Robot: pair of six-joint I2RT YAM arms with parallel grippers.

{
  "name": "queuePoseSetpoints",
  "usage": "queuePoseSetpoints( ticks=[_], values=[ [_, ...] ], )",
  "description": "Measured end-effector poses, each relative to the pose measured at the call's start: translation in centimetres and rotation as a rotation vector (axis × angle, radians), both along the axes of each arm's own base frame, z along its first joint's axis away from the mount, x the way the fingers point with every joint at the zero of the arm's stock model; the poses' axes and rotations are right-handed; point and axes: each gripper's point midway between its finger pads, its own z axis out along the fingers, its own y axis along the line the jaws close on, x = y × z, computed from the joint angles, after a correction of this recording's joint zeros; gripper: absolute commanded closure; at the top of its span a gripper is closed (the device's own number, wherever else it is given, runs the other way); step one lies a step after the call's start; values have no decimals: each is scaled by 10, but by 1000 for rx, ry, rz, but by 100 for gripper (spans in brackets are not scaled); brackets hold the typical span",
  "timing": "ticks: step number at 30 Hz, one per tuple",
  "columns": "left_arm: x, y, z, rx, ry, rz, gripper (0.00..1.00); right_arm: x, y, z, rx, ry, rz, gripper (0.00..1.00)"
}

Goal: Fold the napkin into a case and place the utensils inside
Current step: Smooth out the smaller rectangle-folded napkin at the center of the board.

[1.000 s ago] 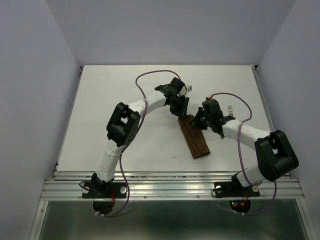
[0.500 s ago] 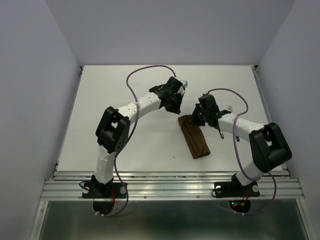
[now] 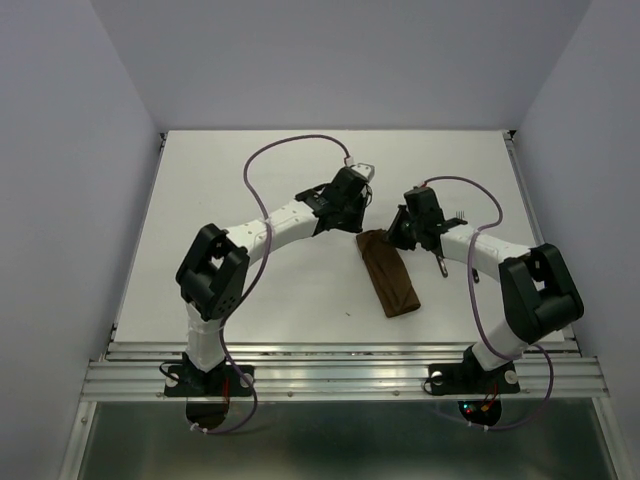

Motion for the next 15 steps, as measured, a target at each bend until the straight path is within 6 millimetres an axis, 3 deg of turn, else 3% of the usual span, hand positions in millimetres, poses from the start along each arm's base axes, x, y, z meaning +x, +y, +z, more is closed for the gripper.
queuePoseSetpoints(
  ticks=[15],
  values=[
    [-15, -31, -28, 12, 84, -102, 61, -1, -5, 9, 16, -15, -5, 87]
  ],
)
